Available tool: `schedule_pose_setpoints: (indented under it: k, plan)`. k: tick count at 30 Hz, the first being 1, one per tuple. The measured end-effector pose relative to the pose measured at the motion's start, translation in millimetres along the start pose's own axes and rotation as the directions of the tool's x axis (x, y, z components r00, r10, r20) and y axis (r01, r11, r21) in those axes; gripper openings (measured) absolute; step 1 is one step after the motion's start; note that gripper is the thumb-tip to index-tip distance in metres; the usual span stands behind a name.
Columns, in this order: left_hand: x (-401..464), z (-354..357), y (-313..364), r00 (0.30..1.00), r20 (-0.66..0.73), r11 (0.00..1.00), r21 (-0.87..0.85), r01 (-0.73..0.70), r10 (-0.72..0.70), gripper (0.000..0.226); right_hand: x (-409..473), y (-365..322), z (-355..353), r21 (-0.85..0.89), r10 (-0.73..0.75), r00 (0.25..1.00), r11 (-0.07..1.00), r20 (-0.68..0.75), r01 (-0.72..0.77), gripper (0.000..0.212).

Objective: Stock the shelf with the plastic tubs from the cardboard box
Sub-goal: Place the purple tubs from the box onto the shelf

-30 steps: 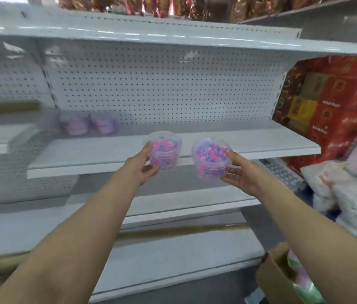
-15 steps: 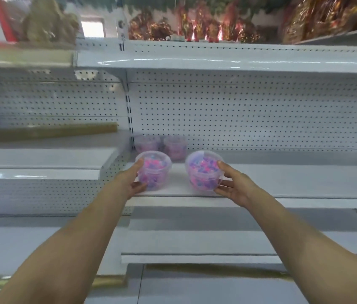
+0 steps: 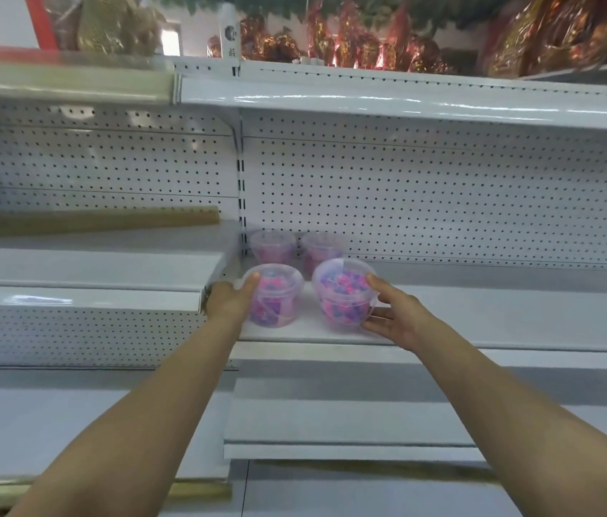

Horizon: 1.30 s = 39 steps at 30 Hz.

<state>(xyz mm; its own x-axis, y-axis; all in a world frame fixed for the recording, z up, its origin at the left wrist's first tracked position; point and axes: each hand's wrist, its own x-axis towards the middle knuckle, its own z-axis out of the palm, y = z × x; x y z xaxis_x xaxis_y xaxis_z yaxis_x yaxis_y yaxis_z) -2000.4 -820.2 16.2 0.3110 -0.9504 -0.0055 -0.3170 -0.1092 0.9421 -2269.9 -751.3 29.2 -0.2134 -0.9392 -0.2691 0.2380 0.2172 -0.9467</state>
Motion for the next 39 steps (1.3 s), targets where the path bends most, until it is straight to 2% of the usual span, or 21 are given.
schedule_pose_setpoints:
  k: [3, 5, 8, 12, 14, 17, 20, 22, 25, 31, 39]
  plan:
    - [-3.9, 8.4, -3.3, 0.963, -0.046, 0.959, 0.115, -0.26, 0.266, 0.071, 3.5, -0.2, 2.8, -0.005, -0.006, 0.999, 1.0, -0.053, 0.006, 0.059]
    - [-7.8, 15.6, -3.9, 0.926, -0.034, 0.904, 0.233, -0.359, 0.376, 0.064, 7.2, -1.0, 3.5, -0.018, -0.006, 0.996, 1.0, -0.086, 0.005, 0.066]
    - [-13.7, 24.3, 0.0, 0.89, -0.016, 0.86, 0.266, -0.435, 0.455, 0.058, 12.5, -1.2, 1.4, -0.069, -0.006, 0.994, 0.998, -0.114, -0.001, 0.077]
    - [-15.3, 36.8, -0.3, 0.844, 0.009, 0.796, 0.33, -0.508, 0.536, 0.052, 16.4, -0.5, -1.5, -0.192, -0.038, 0.985, 0.981, -0.171, 0.004, 0.067]
    - [-16.3, 42.0, -0.9, 0.833, 0.014, 0.76, 0.401, -0.512, 0.553, 0.052, 21.0, 0.3, -2.6, -0.322, -0.096, 0.969, 0.947, -0.229, 0.018, 0.064]
    - [-22.6, 44.5, 0.0, 0.826, 0.007, 0.732, 0.461, -0.502, 0.563, 0.053, 23.4, 3.6, -4.1, -0.601, -0.302, 0.919, 0.794, -0.252, 0.096, 0.06]
    - [-27.0, 43.6, 2.7, 0.813, -0.001, 0.707, 0.495, -0.505, 0.582, 0.054, 13.8, 1.0, -3.1, -0.695, -0.534, 0.845, 0.62, -0.032, 0.365, 0.051]
    - [-28.2, 42.1, 5.6, 0.813, -0.011, 0.703, 0.51, -0.496, 0.582, 0.053, 10.1, -0.5, -0.9, -0.721, -0.598, 0.793, 0.496, 0.12, 0.484, 0.046]
    - [-30.3, 41.3, 6.1, 0.81, -0.025, 0.688, 0.544, -0.481, 0.586, 0.051, 15.9, 2.9, 2.9, -0.777, -0.605, 0.769, 0.377, 0.206, 0.505, 0.044]
    - [-19.2, 40.2, 4.2, 0.809, -0.011, 0.679, 0.551, -0.486, 0.588, 0.053, 29.7, 3.5, 15.4, -0.858, -0.592, 0.783, 0.286, 0.191, 0.425, 0.046]
    - [19.9, 44.7, 3.3, 0.82, 0.053, 0.697, 0.497, -0.517, 0.57, 0.053, 55.9, -6.1, 39.9, -0.902, -0.577, 0.785, 0.182, 0.224, 0.391, 0.047]
